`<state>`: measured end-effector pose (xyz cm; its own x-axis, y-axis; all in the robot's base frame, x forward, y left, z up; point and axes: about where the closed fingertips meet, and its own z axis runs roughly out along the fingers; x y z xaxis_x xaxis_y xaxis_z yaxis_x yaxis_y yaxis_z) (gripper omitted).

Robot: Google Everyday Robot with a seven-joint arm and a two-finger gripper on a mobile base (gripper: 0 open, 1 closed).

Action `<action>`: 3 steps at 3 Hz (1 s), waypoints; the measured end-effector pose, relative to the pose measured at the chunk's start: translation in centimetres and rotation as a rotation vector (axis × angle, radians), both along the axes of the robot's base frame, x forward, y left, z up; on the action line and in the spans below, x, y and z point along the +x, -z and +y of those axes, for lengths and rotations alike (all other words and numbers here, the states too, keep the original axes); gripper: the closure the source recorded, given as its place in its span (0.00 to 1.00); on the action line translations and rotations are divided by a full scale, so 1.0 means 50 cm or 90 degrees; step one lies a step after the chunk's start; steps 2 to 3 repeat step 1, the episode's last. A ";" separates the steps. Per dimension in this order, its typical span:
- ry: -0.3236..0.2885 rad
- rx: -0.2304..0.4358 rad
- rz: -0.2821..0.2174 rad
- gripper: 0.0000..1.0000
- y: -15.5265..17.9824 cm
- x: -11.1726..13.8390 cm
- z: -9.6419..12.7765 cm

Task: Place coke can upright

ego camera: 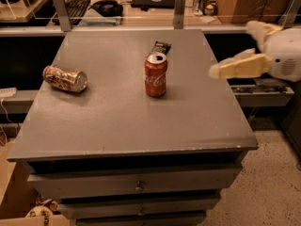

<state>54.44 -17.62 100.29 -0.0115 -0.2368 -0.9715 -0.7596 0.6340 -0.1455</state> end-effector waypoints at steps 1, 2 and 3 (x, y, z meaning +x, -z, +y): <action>-0.001 -0.011 -0.003 0.00 -0.018 -0.011 0.000; -0.001 -0.011 -0.003 0.00 -0.018 -0.011 0.000; -0.001 -0.011 -0.003 0.00 -0.018 -0.011 0.000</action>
Offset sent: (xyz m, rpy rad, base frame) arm 0.0000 0.0000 0.0000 0.0000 0.0000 0.0000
